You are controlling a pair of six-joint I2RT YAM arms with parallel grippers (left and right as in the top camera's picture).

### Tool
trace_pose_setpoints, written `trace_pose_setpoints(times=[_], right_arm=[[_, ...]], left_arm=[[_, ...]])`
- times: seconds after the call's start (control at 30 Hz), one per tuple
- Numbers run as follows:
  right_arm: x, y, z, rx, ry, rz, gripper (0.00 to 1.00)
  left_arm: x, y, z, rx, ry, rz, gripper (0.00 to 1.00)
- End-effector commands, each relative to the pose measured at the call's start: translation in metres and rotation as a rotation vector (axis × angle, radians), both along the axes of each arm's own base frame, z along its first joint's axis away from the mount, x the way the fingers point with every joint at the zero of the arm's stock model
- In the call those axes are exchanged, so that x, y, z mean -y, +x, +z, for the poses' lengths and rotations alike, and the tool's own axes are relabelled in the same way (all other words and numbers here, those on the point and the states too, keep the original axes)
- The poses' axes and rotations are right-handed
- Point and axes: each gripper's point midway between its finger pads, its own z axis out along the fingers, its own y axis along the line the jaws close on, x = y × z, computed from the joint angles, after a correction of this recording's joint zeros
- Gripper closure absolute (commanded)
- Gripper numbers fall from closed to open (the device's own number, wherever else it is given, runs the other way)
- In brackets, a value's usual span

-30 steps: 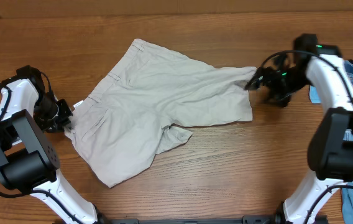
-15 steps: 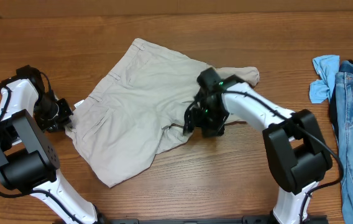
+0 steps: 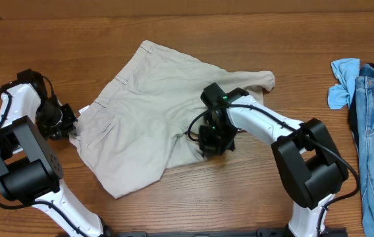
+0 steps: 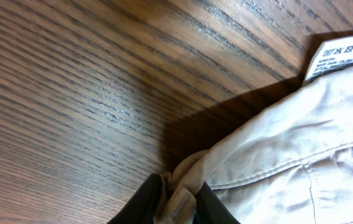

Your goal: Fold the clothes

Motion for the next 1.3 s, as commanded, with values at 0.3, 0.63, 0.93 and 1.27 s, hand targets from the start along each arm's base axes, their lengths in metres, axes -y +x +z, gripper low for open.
trace_pose_setpoints(times=[0.3, 0.63, 0.93, 1.27], right_arm=[[0.084, -0.046, 0.131, 0.057, -0.278, 0.138, 0.96], [0.068, -0.012, 0.132, 0.235, -0.196, 0.095, 0.2], [0.051, -0.017, 0.114, 0.244, -0.087, 0.22, 0.16], [-0.008, 0.028, 0.058, 0.495, 0.126, 0.167, 0.96]], left_arm=[[0.001, 0.005, 0.011, 0.05, -0.008, -0.012, 0.81], [0.001, 0.006, 0.011, 0.054, -0.009, -0.011, 0.81], [0.03, 0.033, 0.054, 0.219, -0.176, -0.126, 0.88], [0.074, 0.035, 0.17, 0.433, 0.1, -0.37, 0.75]])
